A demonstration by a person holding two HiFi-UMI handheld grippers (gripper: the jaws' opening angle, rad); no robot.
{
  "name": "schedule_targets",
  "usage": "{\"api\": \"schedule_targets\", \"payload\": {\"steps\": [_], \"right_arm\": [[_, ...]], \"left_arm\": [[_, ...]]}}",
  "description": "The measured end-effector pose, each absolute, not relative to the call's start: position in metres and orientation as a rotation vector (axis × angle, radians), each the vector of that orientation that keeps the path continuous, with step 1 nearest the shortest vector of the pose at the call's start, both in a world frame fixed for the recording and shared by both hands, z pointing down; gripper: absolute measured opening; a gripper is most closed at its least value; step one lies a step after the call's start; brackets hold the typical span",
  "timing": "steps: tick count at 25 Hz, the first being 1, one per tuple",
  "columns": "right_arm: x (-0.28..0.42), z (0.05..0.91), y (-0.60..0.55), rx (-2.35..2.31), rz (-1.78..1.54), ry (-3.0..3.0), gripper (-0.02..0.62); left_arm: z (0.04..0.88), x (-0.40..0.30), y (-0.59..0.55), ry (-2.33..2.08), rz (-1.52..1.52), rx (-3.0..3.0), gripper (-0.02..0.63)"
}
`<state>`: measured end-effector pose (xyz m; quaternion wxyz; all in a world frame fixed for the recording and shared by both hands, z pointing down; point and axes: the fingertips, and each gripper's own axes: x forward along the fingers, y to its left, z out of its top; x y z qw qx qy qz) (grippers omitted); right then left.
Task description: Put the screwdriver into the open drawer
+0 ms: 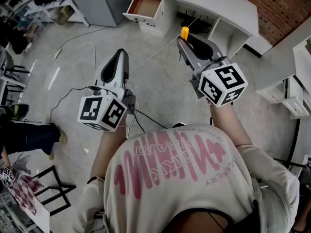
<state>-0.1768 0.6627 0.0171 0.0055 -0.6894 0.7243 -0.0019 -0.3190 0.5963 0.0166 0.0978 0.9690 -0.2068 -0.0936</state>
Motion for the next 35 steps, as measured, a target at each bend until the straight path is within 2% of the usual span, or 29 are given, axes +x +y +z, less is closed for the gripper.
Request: {"api": "schedule_targets", "payload": {"steps": [20, 28, 35], "right_arm": [[-0.142, 0.047, 0.640, -2.162, -0.177, 2.199, 0.092], [-0.088, 0.065, 0.589, -2.140, -0.212, 2.235, 0.092], [-0.031, 0.041, 0.510, -2.042, -0.168, 2.348, 0.091]], "left_arm": [[0.037, -0.291, 0.574, -0.563, -0.266, 2.842, 0.003], [0.047, -0.246, 0.521, -0.646, -0.297, 2.811, 0.003], [0.028, -0.183, 0.460, -0.709, -0.330, 2.798, 0.003]]}}
